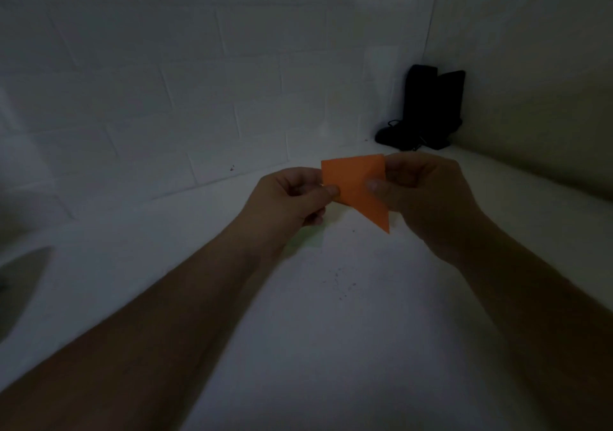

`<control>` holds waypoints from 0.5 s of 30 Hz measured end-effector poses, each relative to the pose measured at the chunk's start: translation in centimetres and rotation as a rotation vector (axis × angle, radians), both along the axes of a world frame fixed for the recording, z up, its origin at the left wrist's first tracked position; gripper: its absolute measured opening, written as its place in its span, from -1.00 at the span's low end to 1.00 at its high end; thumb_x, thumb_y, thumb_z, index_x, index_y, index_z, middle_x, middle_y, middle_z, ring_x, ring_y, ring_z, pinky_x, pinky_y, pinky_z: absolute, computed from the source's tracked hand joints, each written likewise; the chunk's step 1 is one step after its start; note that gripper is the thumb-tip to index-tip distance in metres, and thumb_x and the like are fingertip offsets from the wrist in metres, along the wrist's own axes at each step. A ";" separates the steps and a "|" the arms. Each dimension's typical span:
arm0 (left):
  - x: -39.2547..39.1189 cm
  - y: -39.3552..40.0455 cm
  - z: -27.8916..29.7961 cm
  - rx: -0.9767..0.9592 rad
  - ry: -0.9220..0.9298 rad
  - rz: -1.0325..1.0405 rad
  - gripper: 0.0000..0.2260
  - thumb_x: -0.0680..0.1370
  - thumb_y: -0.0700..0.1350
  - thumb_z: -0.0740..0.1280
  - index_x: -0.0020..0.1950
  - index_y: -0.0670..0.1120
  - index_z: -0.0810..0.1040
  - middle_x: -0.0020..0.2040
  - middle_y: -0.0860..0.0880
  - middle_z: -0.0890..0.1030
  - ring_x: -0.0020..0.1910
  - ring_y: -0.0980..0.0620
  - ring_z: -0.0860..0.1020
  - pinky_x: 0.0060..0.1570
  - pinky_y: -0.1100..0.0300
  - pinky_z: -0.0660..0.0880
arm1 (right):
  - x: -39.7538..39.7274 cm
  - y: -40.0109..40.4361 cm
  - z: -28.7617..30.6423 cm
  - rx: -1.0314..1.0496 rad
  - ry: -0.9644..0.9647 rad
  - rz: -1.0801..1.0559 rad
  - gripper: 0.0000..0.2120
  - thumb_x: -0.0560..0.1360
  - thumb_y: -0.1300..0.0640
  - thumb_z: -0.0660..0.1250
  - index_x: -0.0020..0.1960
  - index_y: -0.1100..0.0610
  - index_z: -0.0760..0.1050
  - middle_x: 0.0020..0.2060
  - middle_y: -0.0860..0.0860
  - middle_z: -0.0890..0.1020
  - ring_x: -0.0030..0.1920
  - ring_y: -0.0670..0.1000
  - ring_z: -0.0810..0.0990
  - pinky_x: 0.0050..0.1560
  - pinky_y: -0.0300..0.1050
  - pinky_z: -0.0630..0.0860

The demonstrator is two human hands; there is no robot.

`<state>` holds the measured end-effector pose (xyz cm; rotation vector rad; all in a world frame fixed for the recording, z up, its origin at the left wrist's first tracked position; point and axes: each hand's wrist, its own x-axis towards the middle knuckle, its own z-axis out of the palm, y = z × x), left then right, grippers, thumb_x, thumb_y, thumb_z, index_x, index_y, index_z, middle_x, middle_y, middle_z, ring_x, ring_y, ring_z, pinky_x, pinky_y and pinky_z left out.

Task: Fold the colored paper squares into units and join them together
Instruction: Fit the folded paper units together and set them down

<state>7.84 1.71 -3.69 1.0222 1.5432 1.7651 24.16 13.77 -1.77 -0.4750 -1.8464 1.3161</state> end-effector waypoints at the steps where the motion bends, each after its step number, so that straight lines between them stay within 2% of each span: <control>1: 0.1 0.0 0.0 -0.003 0.003 0.001 -0.97 0.56 -0.27 0.45 -0.03 -0.16 0.68 -0.32 0.00 0.61 -0.32 0.06 0.53 -0.25 0.18 0.54 | -0.1 -0.1 0.1 -0.021 0.022 0.002 -0.72 0.44 0.36 0.49 -0.13 -0.03 0.62 -0.27 -0.15 0.73 -0.18 -0.11 0.72 -0.11 -0.18 0.65; 3: 0.2 -0.1 0.1 0.002 0.008 0.004 -0.99 0.57 -0.26 0.45 -0.03 -0.20 0.67 -0.34 -0.03 0.59 -0.36 0.02 0.53 -0.26 0.15 0.53 | -0.2 -0.3 0.1 -0.026 0.016 -0.015 -0.72 0.45 0.35 0.48 -0.14 -0.04 0.61 -0.29 -0.18 0.72 -0.20 -0.15 0.71 -0.16 -0.24 0.64; 5: 0.3 -0.2 0.1 0.022 0.030 0.010 -0.94 0.57 -0.25 0.45 0.02 -0.23 0.65 -0.33 -0.07 0.57 -0.40 -0.02 0.52 -0.29 0.13 0.52 | -0.3 -0.3 -0.1 0.036 -0.033 -0.061 -0.74 0.47 0.28 0.49 -0.17 -0.08 0.60 -0.28 -0.18 0.71 -0.19 -0.16 0.69 -0.11 -0.19 0.64; 9: 0.7 -0.4 0.3 0.091 0.066 0.009 -0.95 0.60 -0.28 0.40 0.06 -0.21 0.61 -0.27 -0.13 0.67 -0.39 -0.05 0.58 -0.26 0.10 0.59 | -0.3 -0.3 -0.2 0.112 -0.027 -0.104 -0.77 0.47 0.22 0.50 -0.19 -0.11 0.60 -0.19 0.10 0.66 -0.20 0.03 0.63 -0.10 -0.15 0.61; 12: 1.1 -0.5 0.4 0.145 0.045 -0.012 -0.92 0.62 -0.32 0.35 0.09 -0.21 0.57 -0.16 -0.24 0.69 -0.34 -0.04 0.65 -0.17 0.10 0.65 | -0.4 -0.2 -0.3 0.129 0.001 -0.094 -0.72 0.49 0.22 0.48 -0.20 -0.17 0.63 -0.30 0.19 0.58 -0.27 0.15 0.58 -0.14 0.04 0.55; 15: 1.1 -0.5 0.5 0.184 0.066 -0.005 -0.87 0.63 -0.35 0.33 0.02 -0.14 0.59 -0.09 -0.38 0.66 -0.26 -0.07 0.68 -0.04 0.00 0.68 | -0.5 -0.3 -0.3 0.109 0.018 -0.054 -0.77 0.52 0.26 0.43 -0.11 -0.09 0.62 -0.37 0.19 0.60 -0.37 0.10 0.58 -0.25 -0.02 0.53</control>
